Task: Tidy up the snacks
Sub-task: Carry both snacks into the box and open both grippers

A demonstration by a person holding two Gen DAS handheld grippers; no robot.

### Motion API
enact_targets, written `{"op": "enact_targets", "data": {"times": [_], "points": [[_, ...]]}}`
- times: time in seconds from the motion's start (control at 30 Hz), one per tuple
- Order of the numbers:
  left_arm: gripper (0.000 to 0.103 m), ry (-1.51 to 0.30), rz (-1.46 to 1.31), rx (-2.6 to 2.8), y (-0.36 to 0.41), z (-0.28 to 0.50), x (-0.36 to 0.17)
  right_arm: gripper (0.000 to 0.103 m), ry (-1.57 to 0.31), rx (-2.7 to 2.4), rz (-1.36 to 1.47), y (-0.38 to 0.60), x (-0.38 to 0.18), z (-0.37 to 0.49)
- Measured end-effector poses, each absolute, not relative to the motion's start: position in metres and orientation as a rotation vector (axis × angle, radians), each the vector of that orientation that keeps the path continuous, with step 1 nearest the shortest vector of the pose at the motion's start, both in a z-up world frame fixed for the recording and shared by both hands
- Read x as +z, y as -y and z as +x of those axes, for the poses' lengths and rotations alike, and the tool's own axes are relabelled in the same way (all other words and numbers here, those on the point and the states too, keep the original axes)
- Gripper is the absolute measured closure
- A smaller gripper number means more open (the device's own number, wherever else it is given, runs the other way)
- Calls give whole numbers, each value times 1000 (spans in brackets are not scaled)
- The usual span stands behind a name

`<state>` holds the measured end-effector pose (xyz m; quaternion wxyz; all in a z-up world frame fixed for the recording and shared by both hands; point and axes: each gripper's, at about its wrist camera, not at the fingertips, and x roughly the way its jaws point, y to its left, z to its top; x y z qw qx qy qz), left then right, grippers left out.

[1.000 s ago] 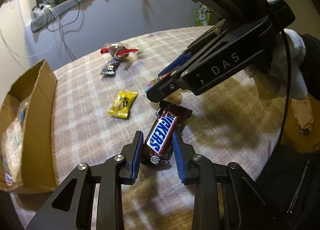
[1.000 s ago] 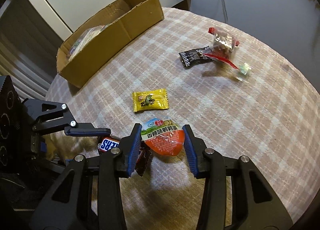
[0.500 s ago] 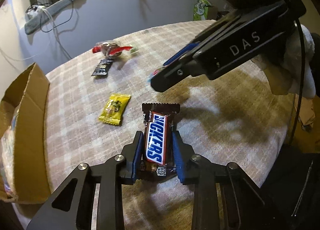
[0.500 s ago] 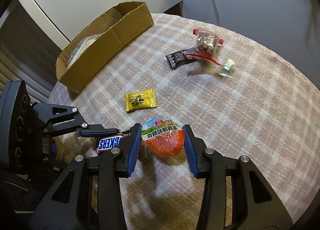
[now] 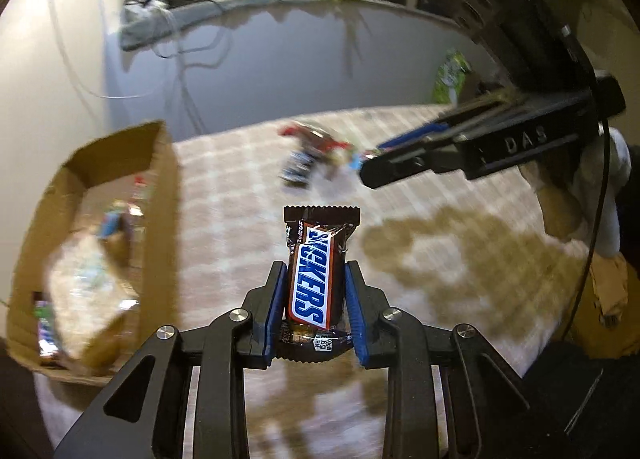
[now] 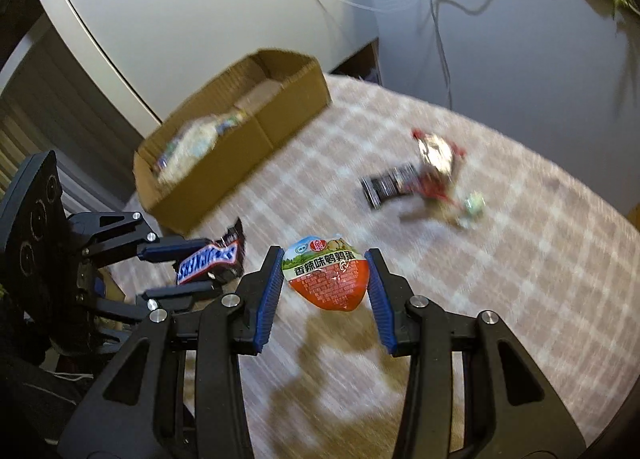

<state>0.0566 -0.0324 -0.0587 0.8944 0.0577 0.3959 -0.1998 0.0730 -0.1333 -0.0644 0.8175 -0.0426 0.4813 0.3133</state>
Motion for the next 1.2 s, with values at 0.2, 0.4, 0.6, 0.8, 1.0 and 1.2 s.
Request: {"op": "enact_targets", "data": {"times": [0.2,0.4,0.6,0.8,1.0,1.2], "points": [[76,-771,55,-305,-17,70,-36,60,-983,690,-93,105,-48,89],[76,-754,30,-213,-56,86,-29,60,-957,715,-120,68,-39,107],[76,-773,-15,-134,-97,107,-32,60,-940,737,-122,34,-36,129],[76,-787,-47,-93,-120,121,-38,60,-933,752,-111,5,-39,152],[76,-803,-51,-83,-126,133,-44,60,-940,765,-135,-23,-48,168],[76,-814,-55,-79,-128,139,-47,60,-960,764,-164,-41,-61,179]]}}
